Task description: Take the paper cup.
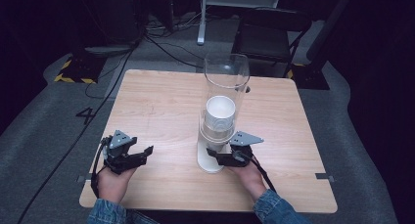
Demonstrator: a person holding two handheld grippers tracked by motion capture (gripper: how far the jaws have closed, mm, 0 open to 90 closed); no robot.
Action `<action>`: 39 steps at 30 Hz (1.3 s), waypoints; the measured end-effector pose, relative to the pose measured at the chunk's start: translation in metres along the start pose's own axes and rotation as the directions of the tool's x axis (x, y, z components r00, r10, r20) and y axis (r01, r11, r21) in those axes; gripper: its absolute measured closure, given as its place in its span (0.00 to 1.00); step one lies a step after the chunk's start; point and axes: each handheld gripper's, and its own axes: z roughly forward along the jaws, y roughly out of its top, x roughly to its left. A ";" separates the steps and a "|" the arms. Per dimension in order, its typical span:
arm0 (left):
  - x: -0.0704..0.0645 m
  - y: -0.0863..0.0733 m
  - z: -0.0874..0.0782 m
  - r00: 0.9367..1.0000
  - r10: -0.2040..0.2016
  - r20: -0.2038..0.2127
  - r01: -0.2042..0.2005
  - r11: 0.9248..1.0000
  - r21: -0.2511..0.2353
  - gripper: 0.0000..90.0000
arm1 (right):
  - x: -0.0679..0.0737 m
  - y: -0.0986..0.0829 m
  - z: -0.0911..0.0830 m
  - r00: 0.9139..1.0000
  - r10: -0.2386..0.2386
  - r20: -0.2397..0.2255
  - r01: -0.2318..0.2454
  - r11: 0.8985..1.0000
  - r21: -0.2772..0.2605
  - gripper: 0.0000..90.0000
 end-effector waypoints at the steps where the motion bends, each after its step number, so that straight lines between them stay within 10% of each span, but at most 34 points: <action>1: 0.000 0.000 0.000 1.000 0.000 0.000 0.000 1.000 0.000 0.34 | 0.000 -0.001 0.000 1.000 -0.001 0.002 0.001 1.000 0.003 0.39; 39: -0.002 0.009 0.016 0.999 0.021 0.026 -0.021 1.000 0.015 0.34 | 0.000 -0.028 0.004 0.999 0.040 0.000 -0.040 0.981 0.192 0.38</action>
